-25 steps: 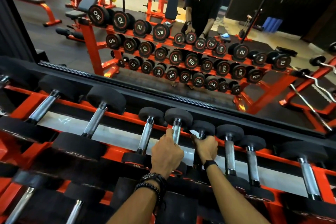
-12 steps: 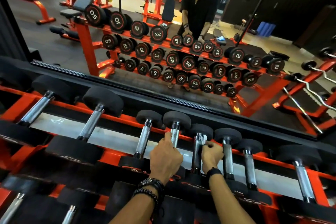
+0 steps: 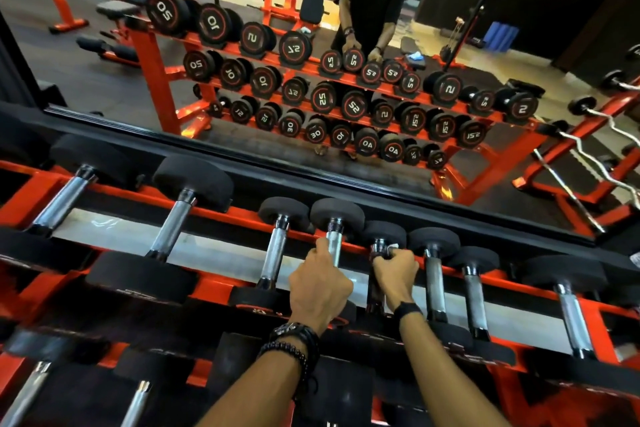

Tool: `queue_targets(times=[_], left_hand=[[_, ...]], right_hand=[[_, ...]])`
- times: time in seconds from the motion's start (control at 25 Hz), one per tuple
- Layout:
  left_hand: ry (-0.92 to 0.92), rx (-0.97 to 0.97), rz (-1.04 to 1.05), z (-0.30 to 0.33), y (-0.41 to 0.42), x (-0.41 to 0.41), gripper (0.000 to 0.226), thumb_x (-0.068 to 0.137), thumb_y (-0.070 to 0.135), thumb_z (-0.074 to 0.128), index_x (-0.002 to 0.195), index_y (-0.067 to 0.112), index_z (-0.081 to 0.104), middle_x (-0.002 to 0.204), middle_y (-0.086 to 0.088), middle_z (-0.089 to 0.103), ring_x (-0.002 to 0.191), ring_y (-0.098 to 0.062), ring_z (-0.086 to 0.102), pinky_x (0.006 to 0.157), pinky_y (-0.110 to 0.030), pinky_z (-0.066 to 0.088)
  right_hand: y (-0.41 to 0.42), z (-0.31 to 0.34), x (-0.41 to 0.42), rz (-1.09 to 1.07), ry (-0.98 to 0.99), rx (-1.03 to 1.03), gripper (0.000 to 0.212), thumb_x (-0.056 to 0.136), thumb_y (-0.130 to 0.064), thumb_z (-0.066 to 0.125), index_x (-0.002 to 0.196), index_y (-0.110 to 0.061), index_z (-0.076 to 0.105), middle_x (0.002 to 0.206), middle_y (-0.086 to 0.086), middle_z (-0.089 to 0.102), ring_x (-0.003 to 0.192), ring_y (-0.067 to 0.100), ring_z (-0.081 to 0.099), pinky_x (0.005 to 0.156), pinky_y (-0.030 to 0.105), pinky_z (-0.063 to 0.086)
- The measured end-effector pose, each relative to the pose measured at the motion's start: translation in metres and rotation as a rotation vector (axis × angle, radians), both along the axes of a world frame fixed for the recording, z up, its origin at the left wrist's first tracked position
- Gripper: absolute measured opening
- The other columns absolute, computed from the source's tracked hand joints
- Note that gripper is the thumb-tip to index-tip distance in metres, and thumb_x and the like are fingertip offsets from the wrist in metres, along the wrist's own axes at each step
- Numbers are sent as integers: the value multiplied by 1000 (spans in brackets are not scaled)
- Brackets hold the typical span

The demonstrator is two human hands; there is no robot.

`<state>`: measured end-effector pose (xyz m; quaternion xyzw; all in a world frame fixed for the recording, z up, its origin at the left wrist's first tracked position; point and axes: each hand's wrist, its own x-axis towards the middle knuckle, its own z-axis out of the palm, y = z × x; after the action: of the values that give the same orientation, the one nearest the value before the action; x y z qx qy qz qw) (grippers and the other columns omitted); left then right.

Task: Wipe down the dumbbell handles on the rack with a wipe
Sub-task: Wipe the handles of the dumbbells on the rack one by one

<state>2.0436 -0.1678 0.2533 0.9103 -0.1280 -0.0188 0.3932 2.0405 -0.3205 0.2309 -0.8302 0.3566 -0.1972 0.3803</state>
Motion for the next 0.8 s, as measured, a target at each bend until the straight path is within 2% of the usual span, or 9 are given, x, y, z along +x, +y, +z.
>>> queue_targets(times=[0.12,0.24,0.36,0.44,0.52,0.6,0.68,0.72,0.8], left_hand=[[7,-13,-2,0,0,-1,46,81,15,52,126,16,42,91,-2,56,76,-22,58,66,-34,49],[10,9,7,2,0,-1,43,83,14,53,124,14,44,97,-5,59,82,-25,60,67,-32,41],[-4,16,10,0,1,-1,39,81,11,53,119,13,46,96,-6,61,85,-28,60,68,-33,38],[-27,-16,3,-3,1,-1,33,81,11,54,114,13,48,88,-2,58,77,-22,57,66,-33,40],[-102,-28,-15,-7,3,-1,36,82,11,57,117,12,50,94,-2,58,83,-21,59,67,-32,44],[-242,53,-87,-13,1,-1,46,81,14,60,126,10,49,110,-5,56,93,-21,57,76,-34,50],[-357,198,-167,-11,-4,3,49,79,25,65,123,13,50,120,-6,51,102,-22,55,83,-36,51],[-371,253,-198,-8,-8,6,49,78,31,67,121,15,51,123,-6,49,106,-24,54,85,-37,51],[-329,291,-222,-2,-16,12,49,79,39,68,120,17,53,127,-5,43,113,-24,50,90,-38,50]], right_hand=[[-8,8,-14,134,61,-228,41,78,2,60,47,-17,40,45,-4,40,47,13,40,43,22,23],[-2,13,-37,364,143,-389,28,75,3,58,55,-16,53,58,-4,58,59,13,56,54,30,43],[1,24,-63,495,55,-204,31,83,-9,73,61,-26,60,56,-14,56,58,1,52,57,16,41],[-7,35,-81,395,-85,-98,28,86,-10,71,67,-28,60,61,-16,59,60,1,52,60,17,43],[-25,41,-100,272,-207,-47,18,89,-10,66,77,-21,60,75,-7,65,66,6,58,62,24,52],[-46,49,-119,143,-222,-21,10,91,-7,64,84,-14,61,82,1,67,71,6,64,64,29,57],[-69,48,-138,81,-201,-34,10,89,-7,66,85,-15,66,79,-2,68,73,16,66,68,45,59],[-74,48,-146,66,-173,-36,10,87,-6,68,83,-15,68,78,-3,69,74,19,67,69,48,59],[-82,43,-156,56,-106,-56,10,84,-8,72,85,-18,73,84,-7,72,78,14,69,75,46,59]])
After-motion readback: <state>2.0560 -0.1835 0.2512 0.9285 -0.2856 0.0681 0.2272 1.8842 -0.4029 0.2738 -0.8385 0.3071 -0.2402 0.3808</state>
